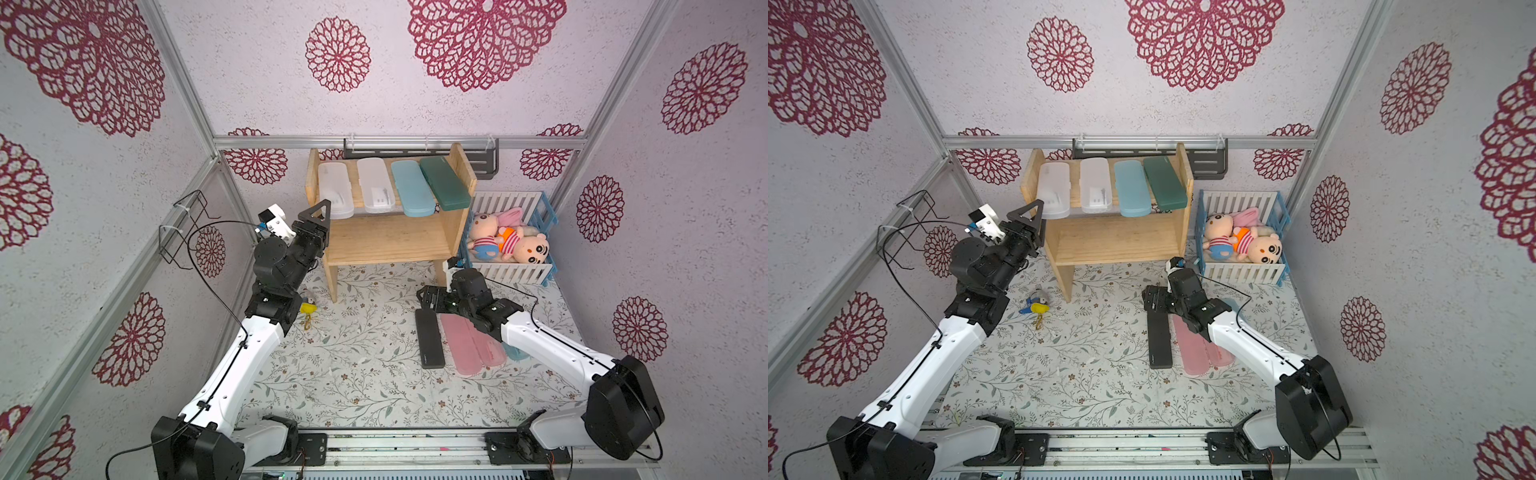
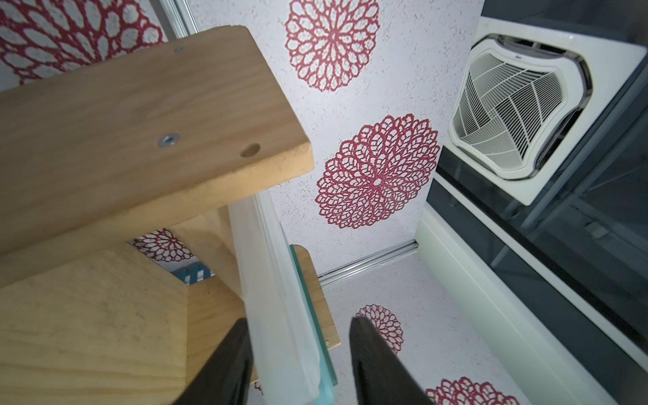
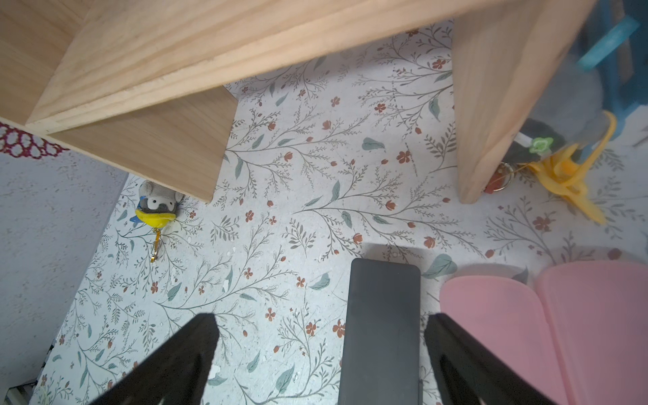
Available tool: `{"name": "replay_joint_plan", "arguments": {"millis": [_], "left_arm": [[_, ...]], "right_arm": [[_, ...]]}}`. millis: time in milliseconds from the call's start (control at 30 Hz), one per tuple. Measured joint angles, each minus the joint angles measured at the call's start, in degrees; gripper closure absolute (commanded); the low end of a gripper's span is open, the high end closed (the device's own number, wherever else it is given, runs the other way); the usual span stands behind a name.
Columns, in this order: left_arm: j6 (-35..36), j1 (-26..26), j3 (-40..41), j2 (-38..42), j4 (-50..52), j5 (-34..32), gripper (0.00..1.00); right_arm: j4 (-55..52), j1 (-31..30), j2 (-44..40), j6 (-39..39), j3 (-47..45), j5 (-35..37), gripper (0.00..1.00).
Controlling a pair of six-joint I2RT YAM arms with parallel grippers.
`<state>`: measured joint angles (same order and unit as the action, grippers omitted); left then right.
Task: Remove the pencil cases from the shelf
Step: Pick up the pencil case from the shelf.
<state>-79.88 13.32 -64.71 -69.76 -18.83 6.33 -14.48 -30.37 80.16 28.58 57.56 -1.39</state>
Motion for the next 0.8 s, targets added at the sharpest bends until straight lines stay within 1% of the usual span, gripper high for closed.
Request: {"name": "replay_joint_plan", "arguments": {"millis": [167, 200, 400, 533, 667, 800], "left_arm": [[0.55, -0.11, 0.04, 0.33, 0.28, 0.02, 0.99], [0.57, -0.11, 0.15, 0.46, 0.31, -0.04, 1.0], [1.99, -0.13, 1.68, 1.92, 0.31, 0.5, 1.0], [5.44, -0.13, 3.39, 3.85, -0.07, 1.16, 1.0], [10.03, -0.13, 9.14, 9.75, -1.2, 0.46, 1.0], [15.69, -0.02, 16.0, 17.25, -3.08, -0.72, 1.0]], "right_arm": [[0.0, 0.04, -0.02, 0.0, 0.0, 0.02, 0.01], [0.0, 0.04, -0.04, 0.0, 0.0, 0.02, 0.01], [-0.33, 0.02, -1.55, -0.17, 0.0, 0.11, 0.01], [-3.04, -1.14, -6.36, -1.33, 0.09, 1.79, 0.01], [-4.59, -2.67, -13.94, -2.32, 1.88, 3.15, 0.01], [-3.45, -4.09, -20.26, -2.43, 3.98, 3.28, 0.01]]}}
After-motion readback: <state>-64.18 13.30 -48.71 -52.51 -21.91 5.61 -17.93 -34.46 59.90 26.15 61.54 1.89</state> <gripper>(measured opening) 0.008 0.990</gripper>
